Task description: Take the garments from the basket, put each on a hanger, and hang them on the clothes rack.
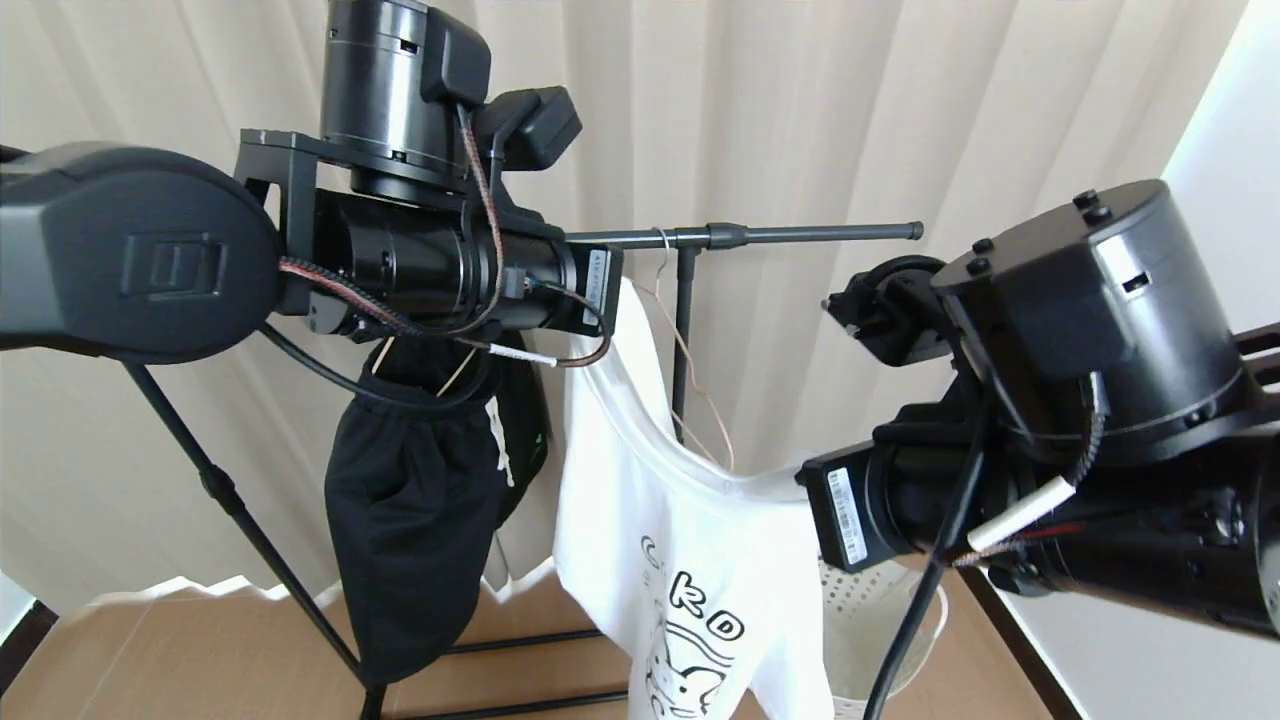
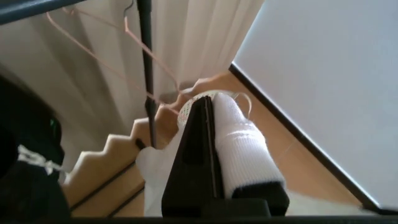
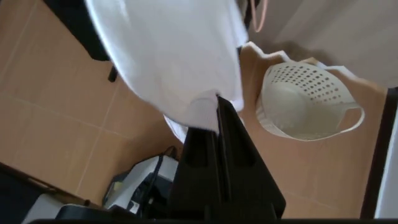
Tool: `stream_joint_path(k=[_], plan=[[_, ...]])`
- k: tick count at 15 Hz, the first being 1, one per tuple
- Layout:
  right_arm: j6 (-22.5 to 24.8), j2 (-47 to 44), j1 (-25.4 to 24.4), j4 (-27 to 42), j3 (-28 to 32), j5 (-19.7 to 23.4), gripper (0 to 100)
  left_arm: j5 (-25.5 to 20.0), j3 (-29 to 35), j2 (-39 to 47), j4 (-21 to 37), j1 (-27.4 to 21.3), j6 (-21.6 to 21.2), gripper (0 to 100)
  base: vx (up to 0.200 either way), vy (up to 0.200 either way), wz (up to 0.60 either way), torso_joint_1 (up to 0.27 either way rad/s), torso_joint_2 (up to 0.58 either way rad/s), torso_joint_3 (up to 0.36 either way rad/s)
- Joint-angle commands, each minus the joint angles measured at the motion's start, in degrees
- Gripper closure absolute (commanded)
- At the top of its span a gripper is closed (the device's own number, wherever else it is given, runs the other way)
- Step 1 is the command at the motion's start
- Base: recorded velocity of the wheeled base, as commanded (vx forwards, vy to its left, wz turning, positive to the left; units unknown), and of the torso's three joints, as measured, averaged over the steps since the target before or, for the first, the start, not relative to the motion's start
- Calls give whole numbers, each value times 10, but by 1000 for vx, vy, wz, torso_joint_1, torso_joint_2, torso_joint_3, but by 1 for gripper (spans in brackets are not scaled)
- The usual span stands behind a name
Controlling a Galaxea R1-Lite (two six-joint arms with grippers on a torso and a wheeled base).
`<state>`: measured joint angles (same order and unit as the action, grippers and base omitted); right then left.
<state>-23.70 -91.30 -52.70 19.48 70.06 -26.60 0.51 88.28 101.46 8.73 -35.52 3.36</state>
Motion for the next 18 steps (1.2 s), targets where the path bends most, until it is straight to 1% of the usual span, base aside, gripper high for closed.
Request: stream_joint_path(k=[1, 2, 3, 4, 6, 7, 8, 9, 11, 12, 14, 16, 17, 18], plan=[[3, -23, 59, -36, 17, -2, 100, 27, -7, -39, 50, -2, -12, 100, 0, 0, 0, 0, 0, 0], [2, -37, 71, -59, 22, -2, 100, 35, -12, -48, 75, -7, -13, 100, 0, 0, 0, 0, 0, 0], [0, -66, 86, -104, 32, -1, 100, 39, -32, -67, 110, -23, -13, 100, 0, 0, 0, 0, 0, 0], [-8, -87, 94, -141, 39, -1, 100, 39, -57, -82, 125, -35, -13, 100, 0, 0, 0, 0, 0, 0], [-43, -120, 95, -208, 56, -1, 100, 39, -125, -109, 132, -68, -13, 100, 0, 0, 0, 0, 0, 0], [-52, -126, 95, -219, 62, -1, 100, 39, -145, -116, 132, -82, -13, 100, 0, 0, 0, 0, 0, 0], [-79, -136, 90, -233, 76, -1, 100, 37, -183, -120, 131, -118, -6, 100, 0, 0, 0, 0, 0, 0], [-96, -143, 85, -239, 87, -1, 100, 36, -200, -118, 131, -140, 7, 100, 0, 0, 0, 0, 0, 0], [-130, -145, 67, -244, 101, -1, 100, 35, -205, -96, 119, -201, 80, 100, 0, 0, 0, 0, 0, 0], [-137, -144, 64, -244, 102, 0, 100, 34, -197, -83, 102, -220, 116, 100, 0, 0, 0, 0, 0, 0], [-141, -143, 55, -244, 103, 0, 100, 36, -175, -63, 74, -230, 167, 100, 0, 0, 0, 0, 0, 0], [-140, -141, 56, -243, 101, -2, 100, 39, -164, -57, 74, -232, 171, 100, 0, 0, 0, 0, 0, 0], [-139, -136, 62, -241, 100, -4, 100, 41, -165, -58, 74, -230, 170, 100, 0, 0, 0, 0, 0, 0], [-137, -130, 79, -238, 100, -6, 100, 41, -165, -65, 77, -226, 169, 100, 0, 0, 0, 0, 0, 0]])
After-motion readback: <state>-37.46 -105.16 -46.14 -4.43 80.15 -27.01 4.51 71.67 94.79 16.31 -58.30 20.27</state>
